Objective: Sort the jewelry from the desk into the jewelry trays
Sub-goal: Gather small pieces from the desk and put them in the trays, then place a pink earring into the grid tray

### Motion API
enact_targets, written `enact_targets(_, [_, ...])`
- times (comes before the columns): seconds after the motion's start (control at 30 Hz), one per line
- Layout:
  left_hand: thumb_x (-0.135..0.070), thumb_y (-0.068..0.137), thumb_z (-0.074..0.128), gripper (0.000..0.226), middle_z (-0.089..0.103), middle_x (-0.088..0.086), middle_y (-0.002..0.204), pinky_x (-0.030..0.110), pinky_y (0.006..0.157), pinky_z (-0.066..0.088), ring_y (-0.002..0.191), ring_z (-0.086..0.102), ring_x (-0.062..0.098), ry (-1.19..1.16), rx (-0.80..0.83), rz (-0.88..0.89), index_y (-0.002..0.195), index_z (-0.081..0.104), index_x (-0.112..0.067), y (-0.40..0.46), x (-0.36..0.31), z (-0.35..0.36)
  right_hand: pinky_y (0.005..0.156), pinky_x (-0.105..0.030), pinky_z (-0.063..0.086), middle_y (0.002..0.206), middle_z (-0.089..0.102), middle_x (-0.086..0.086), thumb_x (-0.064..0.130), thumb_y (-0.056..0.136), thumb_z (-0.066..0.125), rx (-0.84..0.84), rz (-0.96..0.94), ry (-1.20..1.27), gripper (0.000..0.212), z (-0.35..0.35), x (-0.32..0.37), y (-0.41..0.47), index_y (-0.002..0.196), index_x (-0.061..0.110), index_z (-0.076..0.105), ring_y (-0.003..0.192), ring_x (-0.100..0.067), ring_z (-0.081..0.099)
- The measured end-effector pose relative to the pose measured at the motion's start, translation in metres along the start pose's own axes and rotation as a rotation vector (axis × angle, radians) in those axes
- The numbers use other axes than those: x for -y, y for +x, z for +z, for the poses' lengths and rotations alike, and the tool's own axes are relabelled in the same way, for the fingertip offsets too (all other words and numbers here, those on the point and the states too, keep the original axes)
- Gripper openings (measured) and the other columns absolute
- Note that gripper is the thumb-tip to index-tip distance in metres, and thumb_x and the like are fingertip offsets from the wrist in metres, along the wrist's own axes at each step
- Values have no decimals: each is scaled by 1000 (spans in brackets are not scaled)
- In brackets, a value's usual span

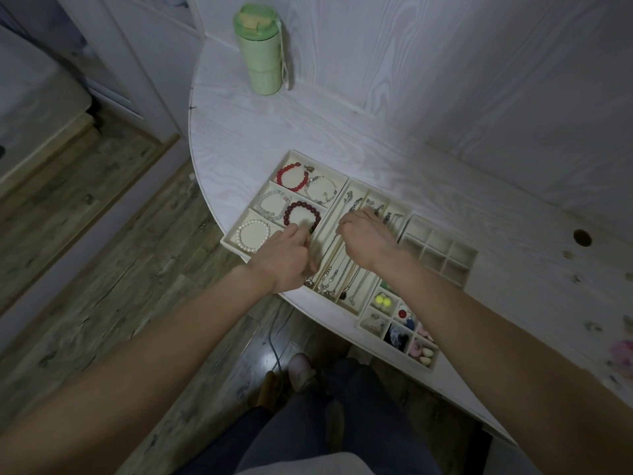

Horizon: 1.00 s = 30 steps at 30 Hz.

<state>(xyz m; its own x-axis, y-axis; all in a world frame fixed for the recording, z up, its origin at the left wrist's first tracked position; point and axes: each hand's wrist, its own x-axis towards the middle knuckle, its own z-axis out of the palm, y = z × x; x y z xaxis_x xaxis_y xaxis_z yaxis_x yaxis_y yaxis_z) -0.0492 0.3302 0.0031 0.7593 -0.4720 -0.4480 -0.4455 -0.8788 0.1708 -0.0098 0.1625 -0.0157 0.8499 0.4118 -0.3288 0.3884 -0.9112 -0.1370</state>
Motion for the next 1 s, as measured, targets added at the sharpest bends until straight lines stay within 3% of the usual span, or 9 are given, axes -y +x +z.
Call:
enact_targets(0.07, [-19, 87, 52, 30, 22, 11, 145, 34, 98, 32, 122, 29, 24, -11, -4, -26, 112, 67, -11, 3, -1, -2, 110, -25, 13, 136, 50, -4, -4, 87, 45, -28, 2, 23, 42, -1, 1, -3, 123, 9, 60, 130, -19, 37])
enact_targets(0.17, [-25, 94, 45, 32, 38, 9, 133, 34, 94, 34, 115, 36, 23, -55, -69, -58, 113, 65, -10, 12, -6, -8, 108, -21, 12, 139, 48, -3, -4, 88, 43, -81, 23, 83, 44, -5, 1, -10, 126, 11, 58, 131, -18, 36])
enact_targets(0.33, [-21, 93, 50, 34, 45, 11, 135, 41, 102, 37, 124, 42, 29, -59, -135, -116, 125, 59, -16, 31, -25, -31, 108, -17, 13, 135, 52, -2, -4, 90, 43, -152, 120, 226, 40, -17, -13, -30, 124, 12, 60, 127, -15, 40])
enact_targets(0.47, [-16, 93, 47, 31, 57, 12, 122, 38, 85, 47, 107, 57, 30, -83, -182, -108, 120, 61, -15, 49, -61, -50, 108, -27, 25, 134, 54, -12, 0, 93, 42, -150, 220, 332, 35, -33, -40, -60, 121, 5, 61, 126, -24, 45])
enact_targets(0.7, [-21, 92, 46, 23, 63, 9, 107, 32, 73, 46, 98, 61, 31, -185, -221, -45, 103, 65, -14, 98, -181, -64, 101, -31, 37, 133, 54, -9, 2, 93, 43, -300, 529, 539, 38, -22, -118, -150, 126, 11, 60, 124, -24, 45])
enact_targets(1.0, [-22, 94, 48, 29, 58, 8, 115, 38, 89, 47, 106, 56, 28, -283, -149, 125, 119, 60, -16, 144, -344, -24, 101, -25, 30, 139, 49, -8, 6, 94, 45, -401, 893, 578, 37, 43, -232, -280, 129, 12, 56, 129, -22, 41])
